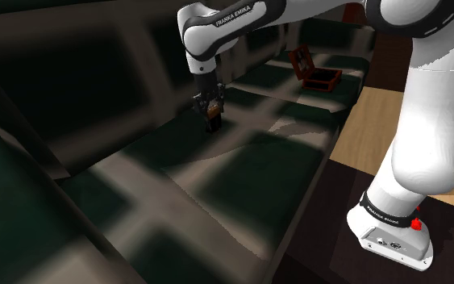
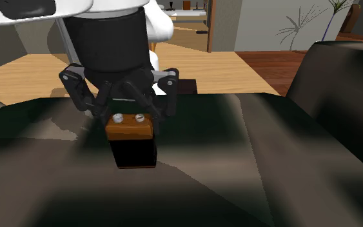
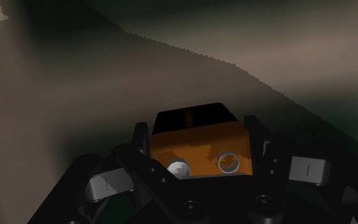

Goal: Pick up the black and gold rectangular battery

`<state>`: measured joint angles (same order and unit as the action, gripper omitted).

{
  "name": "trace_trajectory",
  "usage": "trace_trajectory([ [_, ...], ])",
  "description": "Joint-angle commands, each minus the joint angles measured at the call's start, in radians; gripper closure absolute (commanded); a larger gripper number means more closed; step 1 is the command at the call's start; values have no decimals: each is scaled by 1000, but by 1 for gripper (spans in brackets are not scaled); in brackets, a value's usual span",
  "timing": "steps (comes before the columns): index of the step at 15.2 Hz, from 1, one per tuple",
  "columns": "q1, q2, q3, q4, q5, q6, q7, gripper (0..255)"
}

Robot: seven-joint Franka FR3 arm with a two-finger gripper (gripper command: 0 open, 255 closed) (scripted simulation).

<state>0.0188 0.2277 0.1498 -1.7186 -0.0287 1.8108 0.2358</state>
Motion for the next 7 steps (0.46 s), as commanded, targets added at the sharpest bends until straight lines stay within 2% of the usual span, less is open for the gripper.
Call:
trace_trajectory([
  [1,0,-6,0,20,1,-26,0,255],
  [7,0,-14,1,65,3,-79,-1,255],
])
